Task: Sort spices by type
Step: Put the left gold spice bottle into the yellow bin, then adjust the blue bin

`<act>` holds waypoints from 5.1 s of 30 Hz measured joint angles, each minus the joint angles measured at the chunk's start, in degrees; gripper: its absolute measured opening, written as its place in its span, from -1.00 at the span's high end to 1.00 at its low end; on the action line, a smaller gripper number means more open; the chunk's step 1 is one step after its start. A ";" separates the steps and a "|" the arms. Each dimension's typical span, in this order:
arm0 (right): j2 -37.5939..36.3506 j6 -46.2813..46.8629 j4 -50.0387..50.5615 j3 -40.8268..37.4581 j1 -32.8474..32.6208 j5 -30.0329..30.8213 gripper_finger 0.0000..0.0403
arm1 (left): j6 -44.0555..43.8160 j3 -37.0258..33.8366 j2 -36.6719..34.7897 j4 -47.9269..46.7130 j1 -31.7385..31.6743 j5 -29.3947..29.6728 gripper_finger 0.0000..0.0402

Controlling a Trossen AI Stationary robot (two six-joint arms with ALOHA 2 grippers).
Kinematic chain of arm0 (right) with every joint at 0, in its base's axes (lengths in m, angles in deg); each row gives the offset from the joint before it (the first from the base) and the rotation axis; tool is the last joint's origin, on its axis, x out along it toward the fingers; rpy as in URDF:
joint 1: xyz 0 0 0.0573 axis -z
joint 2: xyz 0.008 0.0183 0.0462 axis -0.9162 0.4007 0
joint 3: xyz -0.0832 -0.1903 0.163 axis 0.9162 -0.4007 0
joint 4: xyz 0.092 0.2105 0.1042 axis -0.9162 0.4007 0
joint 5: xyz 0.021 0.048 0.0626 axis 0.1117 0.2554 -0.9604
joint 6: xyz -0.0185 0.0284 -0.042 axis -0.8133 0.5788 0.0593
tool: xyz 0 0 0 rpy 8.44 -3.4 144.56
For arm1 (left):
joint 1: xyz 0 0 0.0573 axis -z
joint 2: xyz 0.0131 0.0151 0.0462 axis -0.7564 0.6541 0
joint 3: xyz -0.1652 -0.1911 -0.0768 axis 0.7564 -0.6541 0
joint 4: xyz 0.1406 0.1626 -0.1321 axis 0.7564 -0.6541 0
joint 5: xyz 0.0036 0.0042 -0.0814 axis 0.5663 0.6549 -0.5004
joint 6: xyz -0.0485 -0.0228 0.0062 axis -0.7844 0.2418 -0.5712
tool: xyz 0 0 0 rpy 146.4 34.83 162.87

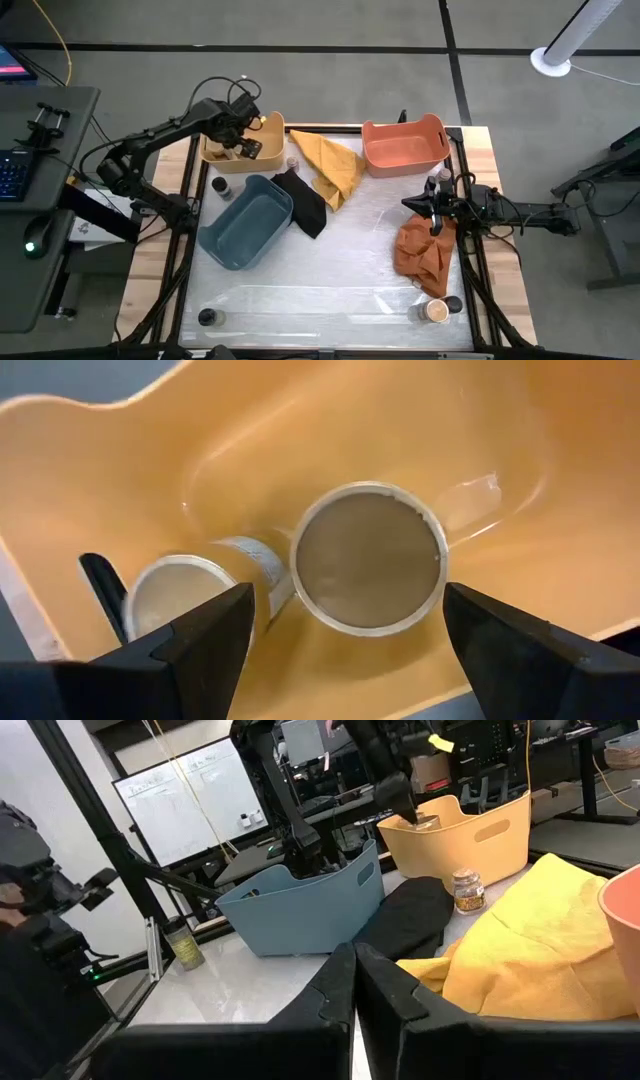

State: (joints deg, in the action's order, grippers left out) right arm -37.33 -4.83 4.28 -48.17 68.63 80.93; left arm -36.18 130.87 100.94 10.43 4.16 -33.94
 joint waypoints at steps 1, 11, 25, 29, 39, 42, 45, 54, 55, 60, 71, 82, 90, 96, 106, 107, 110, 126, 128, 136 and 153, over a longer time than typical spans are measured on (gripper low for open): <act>0.00 -0.01 0.01 0.00 -0.01 0.00 0.99 | -0.17 0.42 0.00 -0.26 0.00 0.05 -0.54; 0.00 0.00 0.02 -0.01 0.00 0.00 0.99 | -1.62 1.22 -0.23 2.83 2.34 -9.72 -0.54; -0.01 0.00 0.02 -0.02 0.01 0.00 0.99 | -13.25 1.22 -2.67 8.37 40.64 -4.87 -0.54; 0.00 -0.01 0.00 -0.01 0.00 0.00 0.99 | -20.19 1.22 -2.67 7.42 53.42 1.98 -0.52; -0.01 0.00 0.00 -0.01 -0.01 0.00 0.99 | -34.41 1.22 -1.20 -0.40 64.15 18.28 0.55; -0.01 0.00 0.02 -0.02 -0.01 0.00 0.99 | -33.73 1.15 0.27 -0.82 63.57 19.15 0.92; 0.01 -0.01 0.00 -0.02 -0.01 0.00 0.99 | -34.43 0.31 1.68 -0.45 63.00 18.81 0.93; -0.01 -0.02 0.02 -0.02 0.01 0.00 0.99 | -40.76 -5.28 3.37 1.19 63.17 17.89 1.00; -0.01 0.00 0.01 -0.02 0.00 0.00 0.99 | -40.96 -5.43 3.37 1.60 63.17 17.52 1.00; -0.01 -0.02 0.00 -0.02 0.01 0.00 0.99 | -39.18 -6.34 3.34 5.87 64.01 11.12 1.00; 0.00 0.00 0.00 -0.01 -0.01 0.00 0.99 | -41.94 -6.34 3.32 10.27 73.83 0.89 1.00; 0.01 -0.01 0.02 0.00 0.00 0.00 0.99 | -50.14 -6.34 3.32 10.21 87.32 -14.83 1.00; 0.01 0.00 0.01 -0.01 -0.01 0.00 0.99 | -59.14 -6.32 3.32 1.17 94.54 -19.50 1.00; -0.01 0.00 0.01 -0.02 -0.01 0.00 0.99 | -60.46 -6.32 3.32 -7.79 95.76 -23.06 1.00; 0.01 0.00 0.00 -0.01 -0.01 0.00 0.99 | -58.65 -6.32 3.29 -17.25 96.28 -26.38 1.00; 0.01 0.00 0.02 -0.01 -0.01 0.00 0.99 | -58.60 -6.32 3.28 -19.09 96.40 -26.35 1.00; 0.01 -0.01 0.00 -0.01 0.00 0.00 0.99 | -58.60 -6.32 3.26 -24.33 96.45 -26.19 1.00; -0.01 -0.01 0.00 -0.02 -0.01 0.00 0.99 | -63.46 4.02 2.12 -22.87 94.11 5.11 1.00; -0.01 0.00 0.01 -0.01 -0.01 0.00 0.99 | -63.14 3.54 2.12 -19.54 92.60 12.27 1.00; -0.01 -0.01 0.00 -0.01 0.01 0.00 0.99 | -57.04 -4.34 2.21 2.13 83.57 14.04 1.00; -0.01 0.00 0.00 -0.02 -0.01 0.00 0.99 | -50.46 -7.33 2.21 20.84 79.24 2.86 1.00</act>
State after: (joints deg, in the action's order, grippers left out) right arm -37.35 -4.83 4.28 -48.19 68.62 80.93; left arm -86.64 123.54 103.15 31.26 83.39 -31.08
